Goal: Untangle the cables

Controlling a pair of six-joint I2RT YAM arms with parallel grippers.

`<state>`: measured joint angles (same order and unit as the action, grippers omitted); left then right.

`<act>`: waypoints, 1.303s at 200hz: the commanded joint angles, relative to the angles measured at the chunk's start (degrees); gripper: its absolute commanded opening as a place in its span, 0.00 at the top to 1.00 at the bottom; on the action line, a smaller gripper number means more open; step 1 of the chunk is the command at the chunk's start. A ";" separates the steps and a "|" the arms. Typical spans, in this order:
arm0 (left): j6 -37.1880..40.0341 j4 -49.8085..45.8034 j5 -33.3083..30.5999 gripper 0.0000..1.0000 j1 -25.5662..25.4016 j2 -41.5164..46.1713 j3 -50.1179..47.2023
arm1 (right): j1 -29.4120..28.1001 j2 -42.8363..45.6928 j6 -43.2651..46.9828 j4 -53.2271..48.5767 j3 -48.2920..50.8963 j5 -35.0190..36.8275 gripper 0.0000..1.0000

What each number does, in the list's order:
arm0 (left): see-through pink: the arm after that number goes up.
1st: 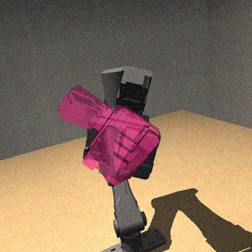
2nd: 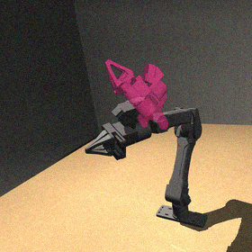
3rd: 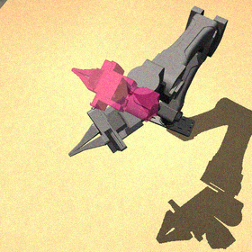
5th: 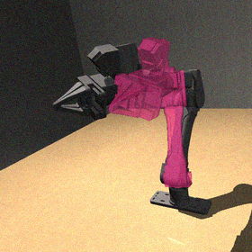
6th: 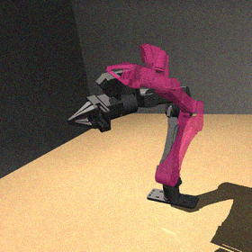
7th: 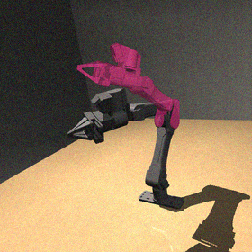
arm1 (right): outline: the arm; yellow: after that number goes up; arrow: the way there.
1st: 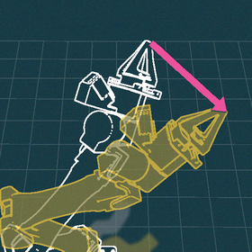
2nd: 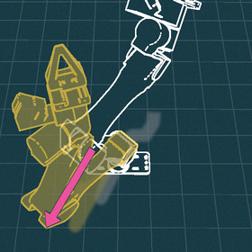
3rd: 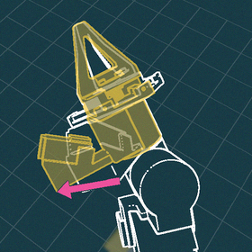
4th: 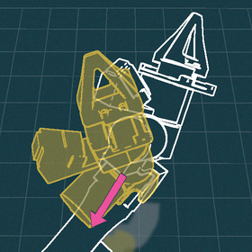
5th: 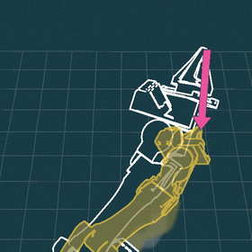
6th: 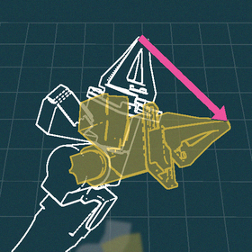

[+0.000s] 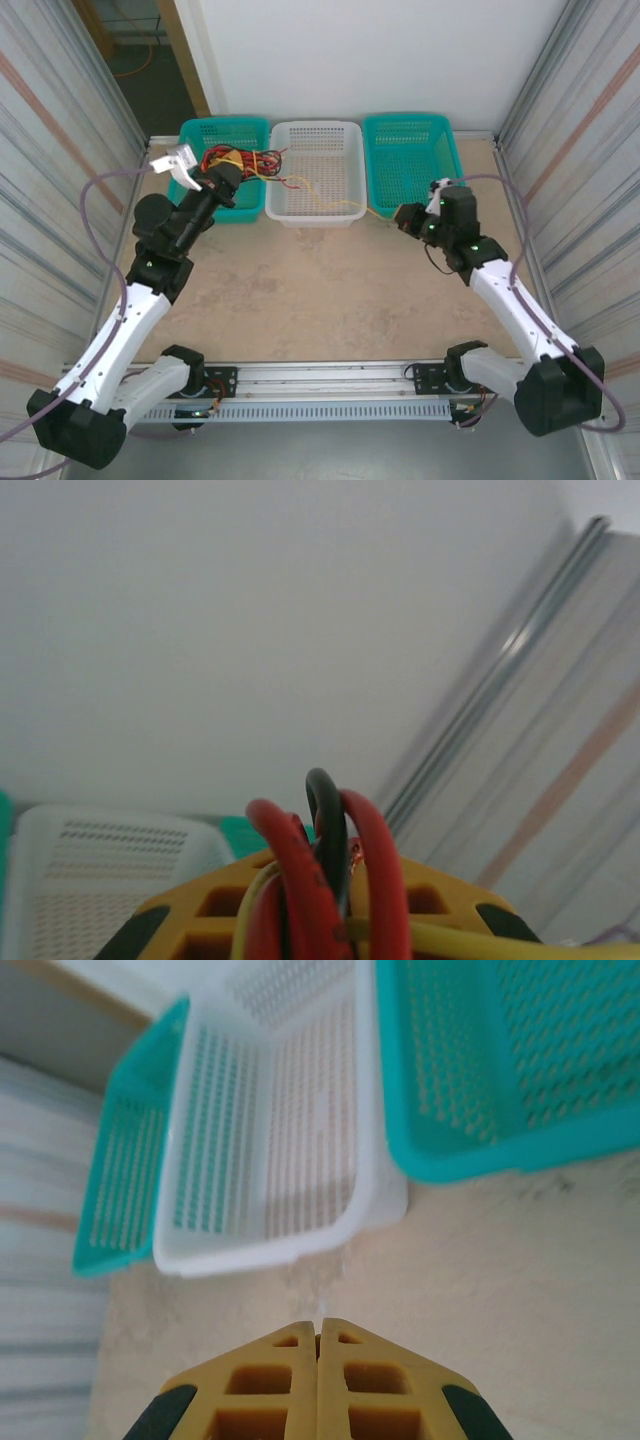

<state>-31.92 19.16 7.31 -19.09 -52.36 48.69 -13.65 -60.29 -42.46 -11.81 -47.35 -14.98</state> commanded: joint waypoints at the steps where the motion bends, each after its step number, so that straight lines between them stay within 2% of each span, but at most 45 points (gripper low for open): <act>1: 8.37 -5.30 -11.57 1.00 0.72 3.66 -2.66 | 5.51 3.34 3.25 -5.05 -4.13 0.72 1.00; 26: 7.00 -10.69 -15.77 1.00 2.37 6.13 -5.51 | 12.77 5.62 2.44 -5.41 -7.68 -3.12 1.00; 48: 4.27 -12.84 -12.37 1.00 5.54 7.62 -7.37 | 17.60 6.21 1.31 -5.54 -10.26 -5.02 1.00; 80: 1.94 -11.96 -5.20 1.00 6.44 8.72 -9.08 | 24.10 5.99 -1.22 -4.86 -14.06 -7.30 1.00; 112: 0.74 -12.55 1.63 1.00 6.44 7.23 -9.31 | 27.82 4.58 -3.78 -3.75 -17.14 -7.61 1.00; 128: -1.39 -11.06 7.07 1.00 6.44 7.16 -10.48 | 28.15 3.96 -4.51 -2.69 -18.73 -9.10 1.00; 144: -5.03 -5.19 15.79 1.00 6.07 6.73 -13.14 | 28.07 3.95 -4.83 -2.11 -20.77 -11.00 1.00; 156: -6.75 -0.68 20.45 1.00 3.96 6.41 -15.24 | 28.02 3.95 -4.75 -2.03 -22.65 -12.32 1.00; 170: -5.80 0.42 22.17 1.00 -0.50 6.12 -16.69 | 28.06 4.27 -4.70 -1.48 -25.05 -13.72 1.00; 192: -5.08 1.27 20.00 1.00 -7.19 4.92 -19.60 | 28.06 5.13 -4.63 -2.28 -30.24 -15.37 1.00; 221: -6.41 5.63 14.57 1.00 -12.71 0.74 -22.99 | 27.98 6.16 -4.73 -3.09 -35.48 -16.03 1.00; 260: -5.20 8.27 11.46 1.00 -19.10 -10.11 -19.08 | 27.62 7.54 -3.79 -4.66 -36.60 -15.71 1.00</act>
<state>-37.28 21.15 21.37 -35.51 -58.11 26.33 14.24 -53.43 -46.09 -15.49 -82.96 -29.69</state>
